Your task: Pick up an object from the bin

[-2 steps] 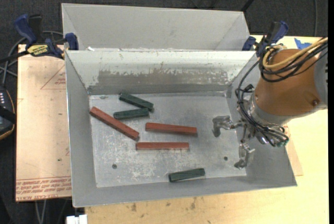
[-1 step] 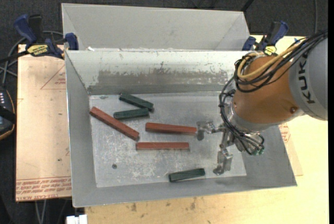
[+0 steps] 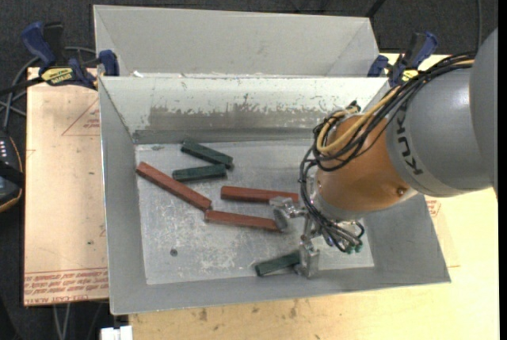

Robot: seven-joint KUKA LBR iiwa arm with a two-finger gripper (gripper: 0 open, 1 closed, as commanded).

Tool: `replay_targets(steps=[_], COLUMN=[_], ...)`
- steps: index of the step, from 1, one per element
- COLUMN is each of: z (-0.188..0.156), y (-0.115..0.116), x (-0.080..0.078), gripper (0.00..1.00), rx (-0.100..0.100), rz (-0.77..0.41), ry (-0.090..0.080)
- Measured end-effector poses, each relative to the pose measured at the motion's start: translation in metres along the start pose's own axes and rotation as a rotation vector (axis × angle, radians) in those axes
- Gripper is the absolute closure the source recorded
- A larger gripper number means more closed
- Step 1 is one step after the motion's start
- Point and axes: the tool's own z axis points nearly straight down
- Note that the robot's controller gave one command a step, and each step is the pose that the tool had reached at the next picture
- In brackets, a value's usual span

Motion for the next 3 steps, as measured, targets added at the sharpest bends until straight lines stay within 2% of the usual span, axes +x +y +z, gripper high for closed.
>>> replay_targets(steps=[1,2,3], z=[-0.002,-0.002,-0.183], y=[-0.001,0.001,-0.037], x=[0.003,-0.002,-0.013], gripper=[1.00,1.00,1.00], rx=[-0.002,-0.005,0.002], rz=[0.001,-0.239,-0.252], ry=[0.013,0.013,0.004])
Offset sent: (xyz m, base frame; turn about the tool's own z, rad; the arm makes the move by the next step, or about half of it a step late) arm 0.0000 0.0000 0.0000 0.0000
